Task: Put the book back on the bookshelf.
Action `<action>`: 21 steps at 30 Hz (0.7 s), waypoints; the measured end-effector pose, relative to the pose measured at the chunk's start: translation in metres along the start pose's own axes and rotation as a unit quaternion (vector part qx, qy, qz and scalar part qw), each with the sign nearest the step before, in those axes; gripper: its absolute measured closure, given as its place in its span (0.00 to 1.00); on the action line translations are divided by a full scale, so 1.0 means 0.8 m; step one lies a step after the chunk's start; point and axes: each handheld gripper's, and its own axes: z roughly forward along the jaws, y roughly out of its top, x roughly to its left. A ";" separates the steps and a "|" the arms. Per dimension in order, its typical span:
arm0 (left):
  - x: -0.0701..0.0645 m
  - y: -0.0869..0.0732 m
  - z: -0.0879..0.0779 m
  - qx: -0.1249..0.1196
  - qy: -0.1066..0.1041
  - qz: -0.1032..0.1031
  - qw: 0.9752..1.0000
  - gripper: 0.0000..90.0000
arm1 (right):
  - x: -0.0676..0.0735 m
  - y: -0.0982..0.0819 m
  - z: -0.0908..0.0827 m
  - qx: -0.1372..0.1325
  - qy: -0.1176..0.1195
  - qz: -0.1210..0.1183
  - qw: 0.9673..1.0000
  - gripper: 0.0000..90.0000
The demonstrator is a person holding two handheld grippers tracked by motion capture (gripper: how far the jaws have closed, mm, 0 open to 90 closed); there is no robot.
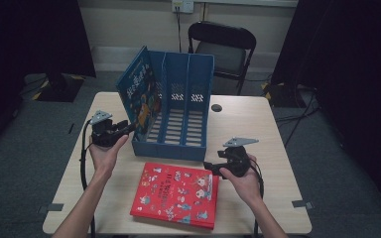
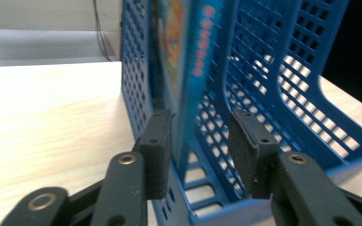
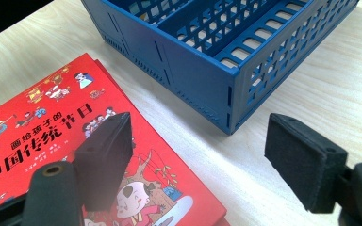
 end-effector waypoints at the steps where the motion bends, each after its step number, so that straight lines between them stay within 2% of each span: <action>1: -0.001 0.000 -0.002 0.005 -0.003 0.002 1.000 0.66 | 0.001 0.000 0.000 0.000 0.000 0.001 1.000 0.27; 4: -0.006 0.000 -0.011 0.013 -0.010 0.017 1.000 0.66 | 0.002 -0.001 0.000 0.000 0.000 -0.001 1.000 0.27; 7: -0.011 0.000 -0.021 0.019 -0.031 0.026 0.999 0.70 | 0.003 -0.003 0.002 0.007 0.000 -0.005 1.000 0.27; 8: -0.013 -0.001 -0.024 0.024 -0.030 0.034 0.999 0.71 | 0.003 -0.004 0.003 0.009 0.000 -0.005 1.000 0.27; 10: -0.017 -0.005 -0.029 0.025 -0.036 0.031 0.999 0.72 | 0.004 -0.006 0.004 0.013 0.001 -0.005 1.000 0.27; 18: -0.025 -0.034 -0.045 0.047 -0.040 0.044 0.997 0.72 | 0.010 -0.019 -0.002 0.029 0.002 -0.018 0.999 0.28; 21: -0.026 -0.050 -0.050 0.062 -0.047 0.048 0.996 0.69 | 0.012 -0.026 -0.004 0.036 0.014 -0.017 0.999 0.28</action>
